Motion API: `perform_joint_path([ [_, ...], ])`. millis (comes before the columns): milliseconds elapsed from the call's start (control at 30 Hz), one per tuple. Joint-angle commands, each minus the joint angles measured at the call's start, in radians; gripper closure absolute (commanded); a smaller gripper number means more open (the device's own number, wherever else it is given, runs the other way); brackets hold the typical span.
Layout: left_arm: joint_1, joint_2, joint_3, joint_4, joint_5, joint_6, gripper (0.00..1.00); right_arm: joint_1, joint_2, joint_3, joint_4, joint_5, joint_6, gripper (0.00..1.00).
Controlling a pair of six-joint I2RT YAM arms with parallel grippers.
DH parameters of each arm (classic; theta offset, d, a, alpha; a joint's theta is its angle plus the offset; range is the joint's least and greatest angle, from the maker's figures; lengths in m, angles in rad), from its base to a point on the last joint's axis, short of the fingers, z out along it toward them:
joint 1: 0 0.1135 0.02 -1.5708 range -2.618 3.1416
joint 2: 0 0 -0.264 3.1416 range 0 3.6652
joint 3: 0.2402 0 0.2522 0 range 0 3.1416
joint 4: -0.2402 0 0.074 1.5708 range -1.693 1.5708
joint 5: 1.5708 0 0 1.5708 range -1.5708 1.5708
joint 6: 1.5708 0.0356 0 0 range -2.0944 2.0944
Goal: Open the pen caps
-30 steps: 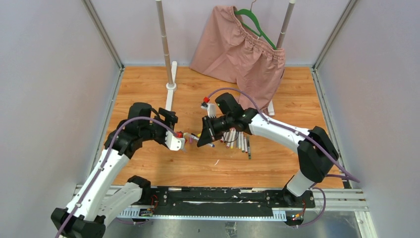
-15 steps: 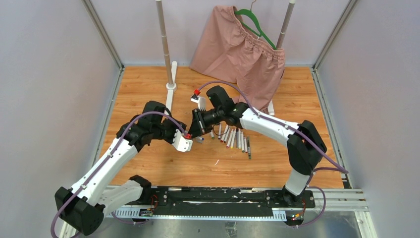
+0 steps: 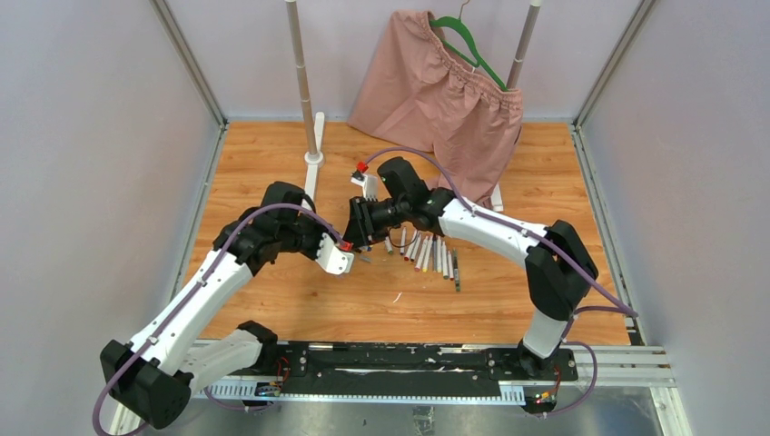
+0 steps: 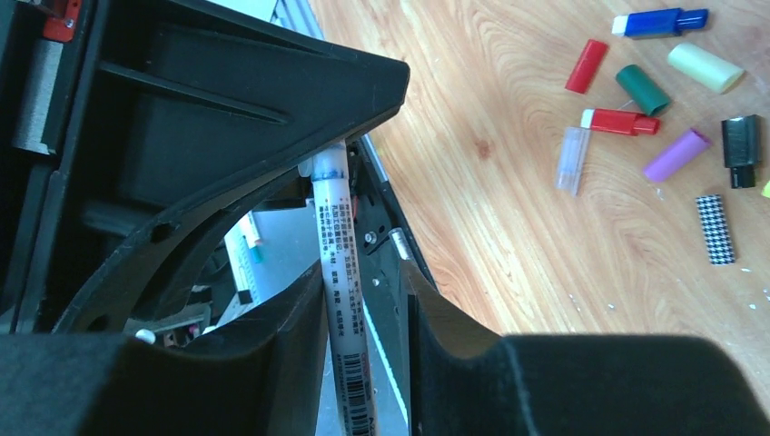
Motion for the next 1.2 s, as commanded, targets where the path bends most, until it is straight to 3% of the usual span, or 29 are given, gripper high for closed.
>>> perform_joint_path([
  [0,-0.007,0.012,0.033,0.004,-0.048,-0.025,1.00,0.026,-0.046,-0.035,-0.003,0.137,0.020,0.64],
  [367,-0.011,-0.004,0.007,0.005,-0.078,0.019,1.00,0.028,-0.052,-0.046,0.078,0.150,0.049,0.68],
  [533,-0.012,0.022,0.042,0.002,-0.066,-0.103,1.00,0.033,-0.093,-0.098,0.167,0.213,0.073,0.82],
  [733,-0.013,0.000,0.015,0.003,-0.052,-0.109,1.00,0.036,-0.097,-0.107,0.185,0.222,0.079,0.70],
  [900,-0.013,0.023,0.053,0.003,-0.054,-0.196,1.00,0.040,-0.106,-0.116,0.199,0.247,0.084,0.67],
  [1067,-0.013,0.023,0.053,0.002,-0.057,-0.210,1.00,0.038,-0.119,-0.136,0.231,0.254,0.096,0.92],
  [1167,-0.013,0.010,0.023,0.003,-0.066,-0.171,1.00,0.038,-0.126,-0.143,0.241,0.250,0.099,1.00],
])
